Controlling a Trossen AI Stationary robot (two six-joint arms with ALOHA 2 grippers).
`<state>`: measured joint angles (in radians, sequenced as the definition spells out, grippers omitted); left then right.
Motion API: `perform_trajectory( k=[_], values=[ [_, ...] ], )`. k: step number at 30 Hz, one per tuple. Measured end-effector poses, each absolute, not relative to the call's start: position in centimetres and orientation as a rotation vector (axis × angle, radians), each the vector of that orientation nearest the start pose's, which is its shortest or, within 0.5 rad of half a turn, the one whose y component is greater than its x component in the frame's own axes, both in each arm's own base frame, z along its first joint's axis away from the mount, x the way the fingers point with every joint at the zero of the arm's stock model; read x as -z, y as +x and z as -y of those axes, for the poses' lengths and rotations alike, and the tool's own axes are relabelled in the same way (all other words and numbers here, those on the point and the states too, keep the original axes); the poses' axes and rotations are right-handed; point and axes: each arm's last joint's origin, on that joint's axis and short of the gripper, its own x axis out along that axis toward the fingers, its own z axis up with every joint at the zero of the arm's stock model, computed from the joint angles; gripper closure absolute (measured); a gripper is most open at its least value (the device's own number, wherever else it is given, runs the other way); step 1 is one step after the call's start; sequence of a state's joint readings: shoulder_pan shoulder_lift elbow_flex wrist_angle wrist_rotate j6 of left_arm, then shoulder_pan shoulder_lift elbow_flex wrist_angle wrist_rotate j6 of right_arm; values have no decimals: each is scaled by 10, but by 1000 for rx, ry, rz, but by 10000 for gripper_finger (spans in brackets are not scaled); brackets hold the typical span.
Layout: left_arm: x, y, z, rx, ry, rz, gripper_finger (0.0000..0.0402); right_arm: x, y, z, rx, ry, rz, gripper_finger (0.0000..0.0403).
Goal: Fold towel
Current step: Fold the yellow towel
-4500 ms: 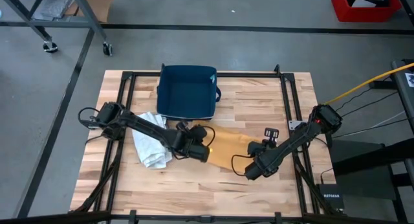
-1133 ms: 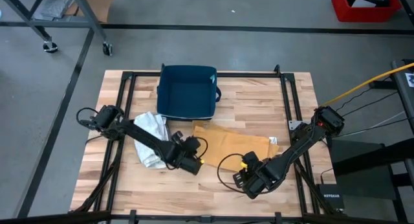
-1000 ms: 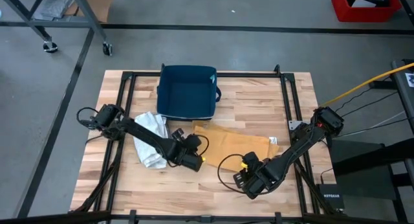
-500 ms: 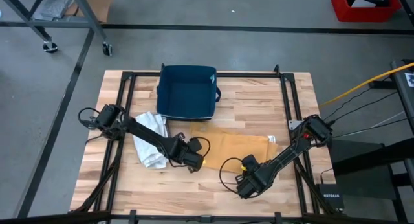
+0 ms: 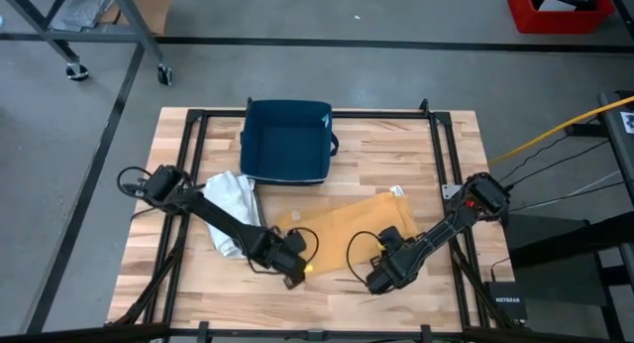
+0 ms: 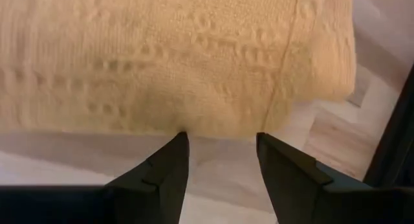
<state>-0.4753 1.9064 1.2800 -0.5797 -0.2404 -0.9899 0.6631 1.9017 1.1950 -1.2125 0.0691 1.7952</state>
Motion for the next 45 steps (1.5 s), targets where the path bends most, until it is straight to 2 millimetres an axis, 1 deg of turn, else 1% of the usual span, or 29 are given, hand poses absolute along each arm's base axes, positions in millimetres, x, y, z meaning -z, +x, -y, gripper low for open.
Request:
perform_trajectory(
  k=[4, 8, 12, 16, 19, 23, 26, 29, 33, 37, 41, 45],
  values=[
    [-174, 340, 185, -255, -515, -995, 398, -149, 244, -172, 1124, 542, -1429, 217],
    [-180, 346, 195, -178, -549, -911, 398, -149, 253, -160, 1116, 517, -1392, 217],
    [-181, 348, 194, -151, -492, -884, 399, -149, 258, -153, 1117, 523, -1410, 217],
    [-181, 348, 191, -222, -440, -838, 400, -151, 259, -157, 1060, 560, -1516, 217],
    [-182, 350, 185, -280, -388, -788, 401, -160, 262, -166, 1000, 565, -1529, 217],
    [-183, 357, 171, -334, -344, -758, 401, -177, 270, -175, 941, 563, -1480, 217],
    [-182, 362, 160, -353, -325, -761, 401, -189, 277, -181, 891, 559, -1426, 217],
    [-181, 364, 150, -379, -294, -786, 401, -195, 283, -184, 861, 582, -1368, 217],
    [-178, 364, 135, -411, -230, -846, 401, -193, 293, -189, 796, 643, -1282, 217],
    [-174, 359, 124, -458, -189, -923, 401, -186, 299, -192, 747, 691, -1209, 217],
    [-170, 349, 121, -495, -130, -1023, 401, -182, 299, -192, 748, 715, -1192, 217],
    [-168, 341, 125, -512, -134, -1073, 401, -175, 295, -189, 803, 713, -1182, 217]
  ],
)
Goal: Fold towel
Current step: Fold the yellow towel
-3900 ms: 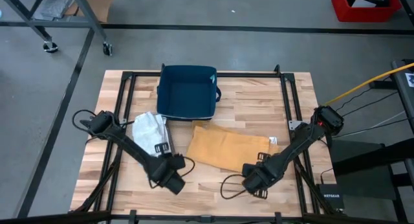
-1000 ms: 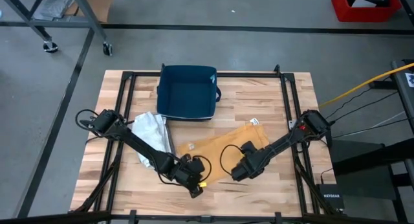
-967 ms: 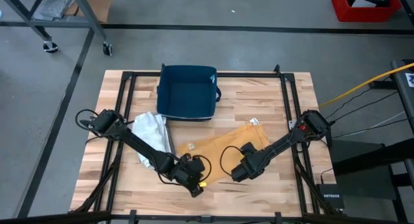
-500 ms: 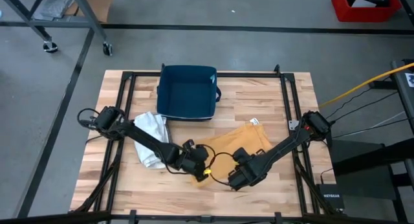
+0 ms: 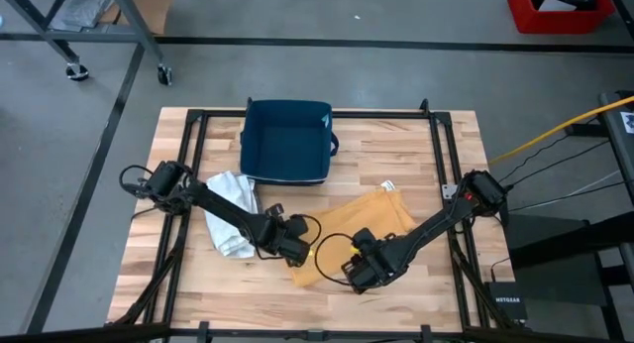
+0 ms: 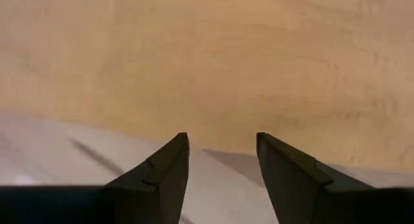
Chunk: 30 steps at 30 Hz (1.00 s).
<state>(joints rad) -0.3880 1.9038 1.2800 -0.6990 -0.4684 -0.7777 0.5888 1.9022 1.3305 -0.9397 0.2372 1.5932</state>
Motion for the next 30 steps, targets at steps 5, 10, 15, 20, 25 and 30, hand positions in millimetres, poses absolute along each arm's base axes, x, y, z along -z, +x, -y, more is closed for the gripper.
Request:
perform_trajectory(
  k=[5, 10, 15, 20, 25, 30],
  values=[
    [-167, 336, 141, -445, -174, -1096, 401, -155, 282, -180, 906, 717, -1195, 217],
    [-168, 330, 160, -413, -251, -1093, 401, -139, 270, -173, 983, 723, -1212, 217],
    [-174, 337, 181, -319, -373, -963, 401, -134, 273, -162, 1012, 726, -1181, 217],
    [-181, 347, 192, -230, -446, -839, 401, -135, 282, -146, 1021, 671, -1136, 217],
    [-182, 351, 187, -238, -462, -821, 400, -135, 291, -125, 1016, 607, -1160, 217],
    [-182, 352, 184, -234, -432, -826, 400, -140, 297, -123, 958, 581, -1207, 217]
  ],
)
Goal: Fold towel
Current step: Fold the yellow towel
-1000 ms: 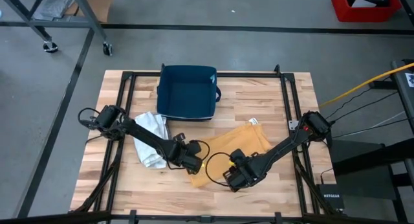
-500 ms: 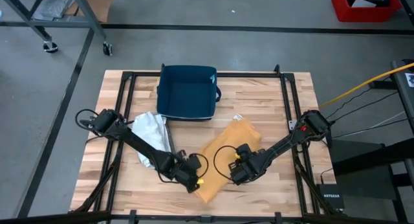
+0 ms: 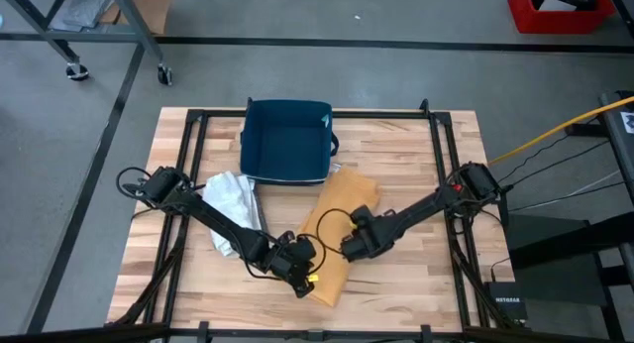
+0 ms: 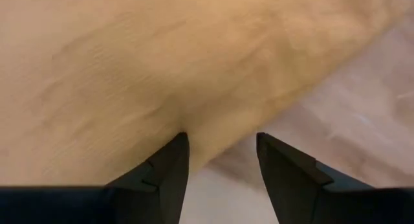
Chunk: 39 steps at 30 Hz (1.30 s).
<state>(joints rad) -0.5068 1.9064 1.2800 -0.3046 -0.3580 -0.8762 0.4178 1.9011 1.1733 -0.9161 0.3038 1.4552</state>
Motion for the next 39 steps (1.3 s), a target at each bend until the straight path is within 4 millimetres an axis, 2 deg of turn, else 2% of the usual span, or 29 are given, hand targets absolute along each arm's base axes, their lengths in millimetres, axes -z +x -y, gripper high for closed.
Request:
perform_trajectory(
  k=[4, 12, 18, 23, 31, 39],
  values=[
    [-184, 352, 184, -229, -432, -821, 400, -151, 303, -137, 878, 573, -1199, 217],
    [-196, 343, 181, -203, -365, -850, 400, -190, 318, -177, 708, 637, -1068, 217],
    [-191, 330, 183, -226, -287, -955, 400, -201, 324, -206, 541, 720, -950, 217],
    [-187, 320, 183, -254, -228, -1037, 400, -195, 325, -215, 514, 722, -935, 217],
    [-186, 318, 191, -275, -308, -1017, 400, -160, 336, -225, 485, 745, -1010, 217],
    [-186, 316, 199, -274, -359, -998, 400, -150, 325, -226, 527, 674, -1123, 217]
  ],
)
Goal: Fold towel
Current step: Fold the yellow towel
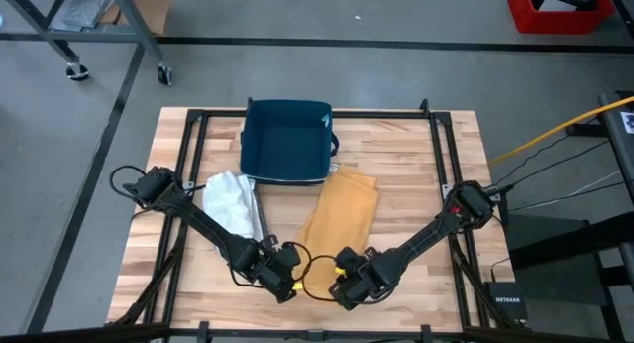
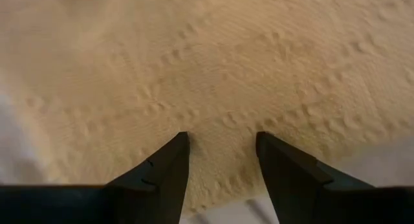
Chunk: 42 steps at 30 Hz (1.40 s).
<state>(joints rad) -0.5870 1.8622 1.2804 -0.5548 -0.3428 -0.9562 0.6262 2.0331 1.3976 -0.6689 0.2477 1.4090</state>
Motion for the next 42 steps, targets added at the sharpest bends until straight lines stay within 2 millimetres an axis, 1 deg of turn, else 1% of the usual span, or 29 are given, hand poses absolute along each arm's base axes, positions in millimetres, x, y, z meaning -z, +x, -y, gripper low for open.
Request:
perform_trajectory(
  k=[2, 4, 8, 10, 13, 15, 17, 20, 22, 27, 31, 33, 35, 38, 42],
  values=[
    [-185, 316, 200, -273, -356, -1000, 400, -148, 316, -225, 562, 633, -1195, 217],
    [-185, 315, 201, -270, -355, -1000, 400, -147, 306, -224, 636, 601, -1261, 217],
    [-185, 314, 202, -255, -333, -1003, 400, -151, 289, -219, 762, 524, -1328, 217],
    [-186, 314, 202, -242, -311, -1005, 400, -157, 287, -218, 790, 504, -1315, 217],
    [-186, 315, 202, -216, -268, -1008, 400, -174, 290, -225, 763, 480, -1188, 217],
    [-186, 315, 202, -187, -226, -1005, 399, -189, 292, -232, 726, 449, -1106, 217],
    [-187, 317, 203, -150, -190, -991, 391, -202, 293, -238, 682, 397, -1068, 217],
    [-189, 320, 206, -88, -133, -956, 361, -217, 296, -246, 612, 367, -1046, 217],
    [-191, 323, 208, -32, -74, -921, 335, -223, 298, -249, 559, 361, -1070, 217],
    [-194, 329, 212, 101, 123, -850, 266, -225, 299, -255, 374, 339, -1238, 217],
    [-195, 330, 213, 183, 293, -823, 233, -225, 295, -258, 227, 294, -1378, 217],
    [-195, 330, 213, 215, 366, -818, 225, -224, 291, -258, 181, 267, -1450, 217],
    [-195, 330, 212, 244, 439, -815, 221, -223, 285, -258, 190, 240, -1492, 217],
    [-193, 332, 211, 292, 559, -808, 219, -221, 279, -261, 210, 185, -1504, 217],
    [-183, 334, 211, 350, 756, -807, 219, -219, 269, -269, 156, 45, -1491, 217]
  ],
)
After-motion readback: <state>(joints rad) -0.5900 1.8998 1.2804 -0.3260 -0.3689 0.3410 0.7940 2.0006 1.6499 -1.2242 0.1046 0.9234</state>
